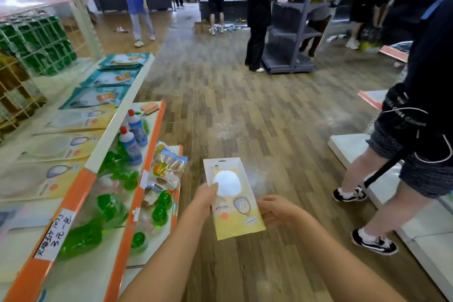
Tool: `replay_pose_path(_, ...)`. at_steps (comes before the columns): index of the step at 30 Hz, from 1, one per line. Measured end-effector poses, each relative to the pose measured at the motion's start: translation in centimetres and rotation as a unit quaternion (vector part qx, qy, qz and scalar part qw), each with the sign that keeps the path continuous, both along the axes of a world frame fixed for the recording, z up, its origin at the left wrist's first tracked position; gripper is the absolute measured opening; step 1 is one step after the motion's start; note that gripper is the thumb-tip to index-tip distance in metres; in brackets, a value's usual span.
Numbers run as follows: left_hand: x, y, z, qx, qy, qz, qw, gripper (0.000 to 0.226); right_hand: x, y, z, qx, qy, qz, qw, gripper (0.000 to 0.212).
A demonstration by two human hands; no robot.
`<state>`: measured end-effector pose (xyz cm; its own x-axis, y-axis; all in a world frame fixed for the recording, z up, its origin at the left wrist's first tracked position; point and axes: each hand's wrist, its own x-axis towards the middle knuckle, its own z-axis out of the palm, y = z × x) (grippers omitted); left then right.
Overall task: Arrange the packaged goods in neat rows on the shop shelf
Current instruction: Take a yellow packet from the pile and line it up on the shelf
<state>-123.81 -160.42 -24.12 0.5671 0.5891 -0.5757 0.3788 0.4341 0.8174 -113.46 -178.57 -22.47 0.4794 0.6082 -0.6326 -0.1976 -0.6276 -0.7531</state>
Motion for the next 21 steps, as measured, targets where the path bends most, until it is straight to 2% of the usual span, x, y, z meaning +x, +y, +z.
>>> replay_pose_path(2,0.3,0.8,-0.1,0.005,0.004,0.005,1.0,0.035,0.9,0.6,0.0,-0.058,-0.105,0.019,0.993,0.021)
replay_pose_path(5,1.2,1.9,0.2,0.01,-0.001,0.005,1.0,0.033,2.6,1.8,1.2,-0.112,-0.273,0.067,0.953,0.024)
replay_pose_path(8,2.7,2.9,1.3,0.02,-0.011,0.01,1.0,0.033,4.8,3.5,2.7,-0.117,-0.371,0.09,0.917,0.027)
replay_pose_path(13,5.3,4.3,2.5,0.024,-0.042,0.037,0.998,0.036,8.6,5.7,3.4,-0.091,-0.452,0.124,0.879,0.025)
replay_pose_path(21,9.5,4.8,5.1,0.007,-0.096,0.129,0.987,0.037,16.0,9.2,3.1,-0.058,-0.529,0.178,0.828,0.035)
